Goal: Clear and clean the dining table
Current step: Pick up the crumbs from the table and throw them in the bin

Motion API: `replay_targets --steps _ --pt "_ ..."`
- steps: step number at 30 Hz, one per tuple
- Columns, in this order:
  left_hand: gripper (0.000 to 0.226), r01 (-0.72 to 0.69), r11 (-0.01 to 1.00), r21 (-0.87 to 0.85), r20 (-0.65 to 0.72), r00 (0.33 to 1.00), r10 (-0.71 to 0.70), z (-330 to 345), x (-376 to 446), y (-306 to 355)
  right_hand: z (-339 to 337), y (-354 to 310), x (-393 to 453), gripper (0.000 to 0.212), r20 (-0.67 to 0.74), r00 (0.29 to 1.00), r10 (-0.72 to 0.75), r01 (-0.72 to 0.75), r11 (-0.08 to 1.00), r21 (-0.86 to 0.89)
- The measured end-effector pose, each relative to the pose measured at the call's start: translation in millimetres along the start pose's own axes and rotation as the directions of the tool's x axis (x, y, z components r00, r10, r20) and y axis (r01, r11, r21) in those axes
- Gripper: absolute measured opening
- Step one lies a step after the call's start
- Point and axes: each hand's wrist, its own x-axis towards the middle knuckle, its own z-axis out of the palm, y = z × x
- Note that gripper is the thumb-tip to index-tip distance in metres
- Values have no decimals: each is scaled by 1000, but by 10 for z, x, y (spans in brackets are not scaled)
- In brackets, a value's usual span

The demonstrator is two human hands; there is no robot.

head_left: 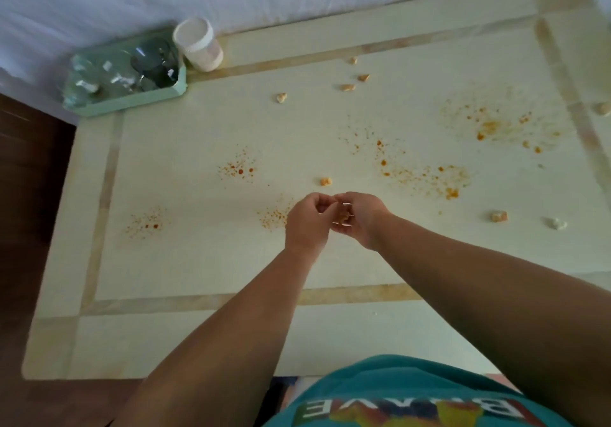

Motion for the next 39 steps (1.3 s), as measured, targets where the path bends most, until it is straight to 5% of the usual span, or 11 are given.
replay_targets --steps 6,12,22,32,39 --pt "17 -21 1000 20 -58 998 22 -13 117 -24 -75 -56 52 15 -14 1000 -19 19 1000 4" --pt "10 -96 970 224 -86 989 118 -76 333 -53 -89 -93 89 11 -8 999 -32 33 999 43" --pt "23 -193 806 559 63 980 191 -37 733 52 -87 -168 157 10 -53 999 -14 20 992 126" --pt "14 -277 683 676 162 960 229 9 887 39 -35 -200 300 15 -99 995 -13 29 987 157" --pt "10 -156 806 571 104 988 118 -4 935 60 47 -223 388 14 -103 995 -6 24 984 175"
